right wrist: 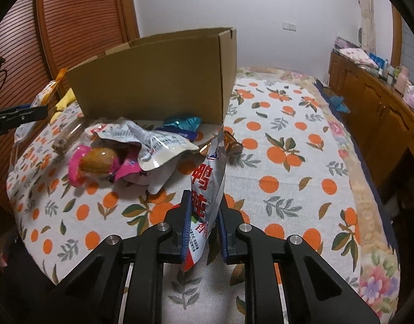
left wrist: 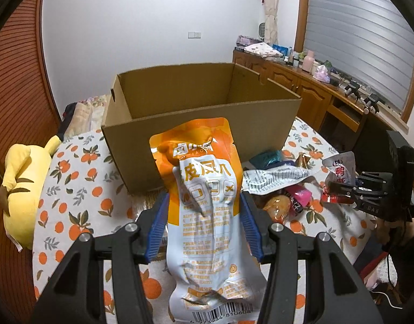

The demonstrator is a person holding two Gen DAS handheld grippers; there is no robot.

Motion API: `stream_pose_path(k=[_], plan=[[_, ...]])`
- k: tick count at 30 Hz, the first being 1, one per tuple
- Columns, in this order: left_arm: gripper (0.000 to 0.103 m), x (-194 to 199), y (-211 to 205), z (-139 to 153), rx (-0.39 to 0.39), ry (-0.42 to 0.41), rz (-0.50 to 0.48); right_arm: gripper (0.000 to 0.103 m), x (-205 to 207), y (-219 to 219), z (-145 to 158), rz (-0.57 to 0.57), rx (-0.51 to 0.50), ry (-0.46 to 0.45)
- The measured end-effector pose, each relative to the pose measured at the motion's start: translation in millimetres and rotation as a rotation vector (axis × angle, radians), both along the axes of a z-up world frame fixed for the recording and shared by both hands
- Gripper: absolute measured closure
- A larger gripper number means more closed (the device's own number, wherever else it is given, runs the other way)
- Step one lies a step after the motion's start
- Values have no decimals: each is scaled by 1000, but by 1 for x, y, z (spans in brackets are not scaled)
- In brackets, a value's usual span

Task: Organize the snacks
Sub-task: 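Lift both held packs over the box and open both tools to drop them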

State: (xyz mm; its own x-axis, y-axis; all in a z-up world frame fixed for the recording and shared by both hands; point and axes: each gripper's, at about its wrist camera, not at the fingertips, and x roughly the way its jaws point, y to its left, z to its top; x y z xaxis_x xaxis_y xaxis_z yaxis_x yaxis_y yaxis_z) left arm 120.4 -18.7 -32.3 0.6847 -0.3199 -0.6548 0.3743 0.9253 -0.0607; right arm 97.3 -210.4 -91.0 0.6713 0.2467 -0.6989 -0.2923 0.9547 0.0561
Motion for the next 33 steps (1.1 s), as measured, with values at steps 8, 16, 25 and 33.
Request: stream_pose_path(k=[8, 16, 25, 33], plan=[[52, 4, 4, 14, -8, -26, 6, 88, -8, 3, 21, 18, 18, -53], [52, 16, 4, 27, -14, -55, 2, 88, -9, 15, 53, 58, 12, -115], [52, 33, 2, 43, 5, -84, 0, 88, 9, 35, 80, 98, -2, -164], [52, 59, 3, 55, 14, -101, 7, 88, 33, 50, 103, 130, -7, -204]])
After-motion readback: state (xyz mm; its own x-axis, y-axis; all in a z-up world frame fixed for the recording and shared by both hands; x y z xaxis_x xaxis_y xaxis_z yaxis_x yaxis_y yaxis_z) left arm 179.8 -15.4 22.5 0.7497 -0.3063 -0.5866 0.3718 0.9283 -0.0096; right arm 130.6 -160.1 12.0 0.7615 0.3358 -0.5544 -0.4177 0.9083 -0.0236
